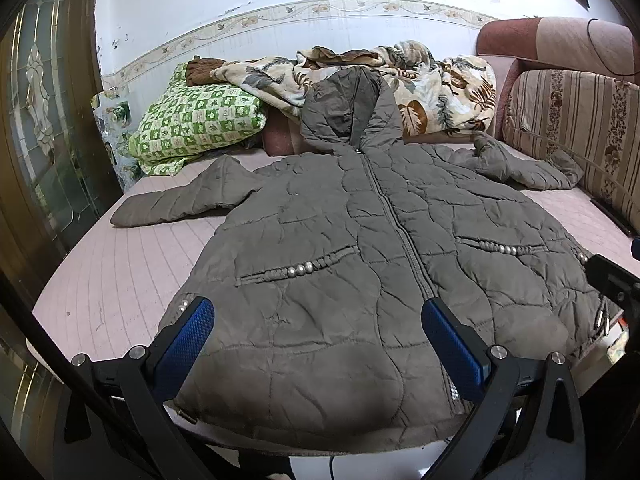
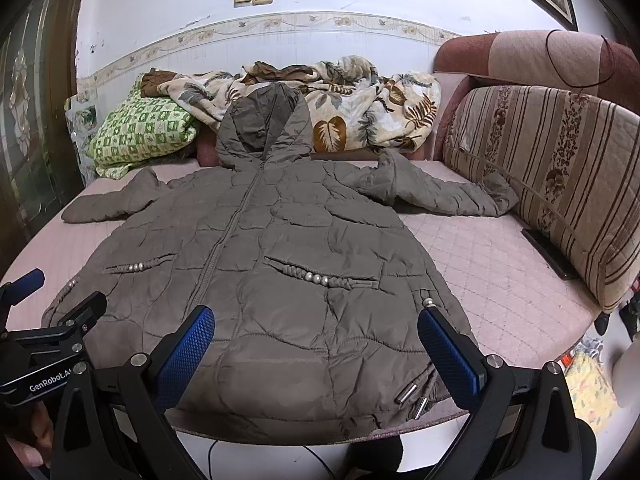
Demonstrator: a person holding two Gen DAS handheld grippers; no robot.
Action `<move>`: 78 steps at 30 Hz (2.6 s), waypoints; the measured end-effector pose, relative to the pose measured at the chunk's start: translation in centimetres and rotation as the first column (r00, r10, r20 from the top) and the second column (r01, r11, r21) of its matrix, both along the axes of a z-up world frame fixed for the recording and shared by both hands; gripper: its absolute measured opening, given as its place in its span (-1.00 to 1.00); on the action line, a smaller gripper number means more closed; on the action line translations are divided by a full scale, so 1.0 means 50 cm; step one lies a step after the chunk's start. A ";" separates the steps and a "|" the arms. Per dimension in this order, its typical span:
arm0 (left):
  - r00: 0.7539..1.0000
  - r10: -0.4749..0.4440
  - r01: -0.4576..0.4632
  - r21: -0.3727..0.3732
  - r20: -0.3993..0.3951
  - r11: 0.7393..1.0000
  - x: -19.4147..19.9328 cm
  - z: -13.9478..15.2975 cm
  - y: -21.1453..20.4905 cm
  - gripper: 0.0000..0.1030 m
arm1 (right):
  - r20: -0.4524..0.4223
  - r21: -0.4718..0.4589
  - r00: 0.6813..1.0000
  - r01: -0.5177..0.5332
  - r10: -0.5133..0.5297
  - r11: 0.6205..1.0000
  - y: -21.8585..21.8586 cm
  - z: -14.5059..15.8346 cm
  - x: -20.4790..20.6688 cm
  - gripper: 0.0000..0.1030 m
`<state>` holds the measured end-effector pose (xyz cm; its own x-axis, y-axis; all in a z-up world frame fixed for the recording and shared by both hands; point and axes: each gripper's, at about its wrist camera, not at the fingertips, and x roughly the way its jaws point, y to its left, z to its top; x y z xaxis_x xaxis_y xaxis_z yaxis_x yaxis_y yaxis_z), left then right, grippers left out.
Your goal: Fold large clothes
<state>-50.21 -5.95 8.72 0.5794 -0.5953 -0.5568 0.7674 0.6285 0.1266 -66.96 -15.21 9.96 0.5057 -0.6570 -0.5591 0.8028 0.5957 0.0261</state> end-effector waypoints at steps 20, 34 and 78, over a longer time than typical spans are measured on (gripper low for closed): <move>0.991 0.098 -0.097 0.008 -0.093 0.995 0.340 0.054 -0.222 1.00 | 0.336 0.307 0.929 0.051 -0.158 0.950 -0.424 0.057 -0.145 1.00; 0.993 0.027 -0.017 0.092 -0.113 0.996 0.382 -0.022 -0.300 1.00 | 0.180 0.455 0.843 0.385 -0.506 0.803 -0.870 -0.049 -0.245 0.24; 0.975 0.153 -0.146 0.054 -0.160 0.988 0.469 -0.003 -0.170 1.00 | 0.294 -0.010 0.953 -0.074 0.073 0.997 -0.555 0.462 0.193 -0.71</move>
